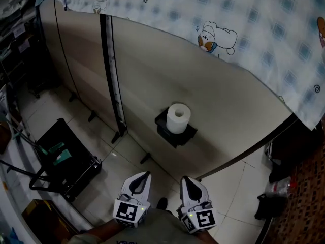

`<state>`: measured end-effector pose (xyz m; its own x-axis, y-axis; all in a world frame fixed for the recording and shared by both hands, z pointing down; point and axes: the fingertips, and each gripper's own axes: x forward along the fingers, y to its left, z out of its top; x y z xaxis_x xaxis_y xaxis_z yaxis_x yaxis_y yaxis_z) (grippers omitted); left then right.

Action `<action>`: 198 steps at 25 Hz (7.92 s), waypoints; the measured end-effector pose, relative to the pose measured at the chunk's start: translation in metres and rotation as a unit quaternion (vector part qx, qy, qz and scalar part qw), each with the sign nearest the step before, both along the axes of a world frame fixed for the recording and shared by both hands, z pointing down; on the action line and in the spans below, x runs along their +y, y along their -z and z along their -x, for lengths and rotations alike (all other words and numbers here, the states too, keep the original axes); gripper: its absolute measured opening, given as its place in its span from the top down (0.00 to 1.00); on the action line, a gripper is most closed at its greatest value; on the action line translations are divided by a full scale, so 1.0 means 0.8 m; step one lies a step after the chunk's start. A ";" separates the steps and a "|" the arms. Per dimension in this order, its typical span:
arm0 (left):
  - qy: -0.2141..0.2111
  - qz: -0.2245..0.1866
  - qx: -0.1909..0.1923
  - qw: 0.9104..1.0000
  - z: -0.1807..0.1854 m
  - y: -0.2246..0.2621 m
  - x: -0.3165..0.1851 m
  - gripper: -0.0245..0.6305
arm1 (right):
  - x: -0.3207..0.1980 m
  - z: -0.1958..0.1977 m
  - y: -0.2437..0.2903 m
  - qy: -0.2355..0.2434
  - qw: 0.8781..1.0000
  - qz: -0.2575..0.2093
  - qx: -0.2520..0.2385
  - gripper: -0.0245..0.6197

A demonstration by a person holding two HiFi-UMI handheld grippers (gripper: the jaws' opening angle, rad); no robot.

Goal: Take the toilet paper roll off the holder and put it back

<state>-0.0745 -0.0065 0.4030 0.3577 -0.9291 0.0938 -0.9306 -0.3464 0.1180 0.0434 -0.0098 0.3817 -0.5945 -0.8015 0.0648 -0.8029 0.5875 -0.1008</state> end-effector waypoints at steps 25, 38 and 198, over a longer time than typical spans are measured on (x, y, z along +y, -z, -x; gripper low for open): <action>0.011 -0.014 -0.031 0.999 0.003 0.009 -0.185 0.96 | -0.163 0.057 0.055 0.180 0.953 -0.101 0.221 0.71; -0.043 -0.008 -0.004 0.999 0.017 -0.003 -0.232 0.95 | -0.238 0.085 0.025 0.224 0.844 -0.066 0.483 0.65; -0.080 0.117 -0.165 0.976 -0.067 -0.137 -0.203 0.54 | -0.215 -0.045 -0.145 -0.019 0.900 0.273 -0.340 0.74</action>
<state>-0.0208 -0.1692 0.5126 0.4104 -0.8037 0.4308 -0.8681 -0.4891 -0.0854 0.0791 -0.1816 0.4977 -0.6189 -0.7807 0.0862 -0.4644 0.2752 -0.8418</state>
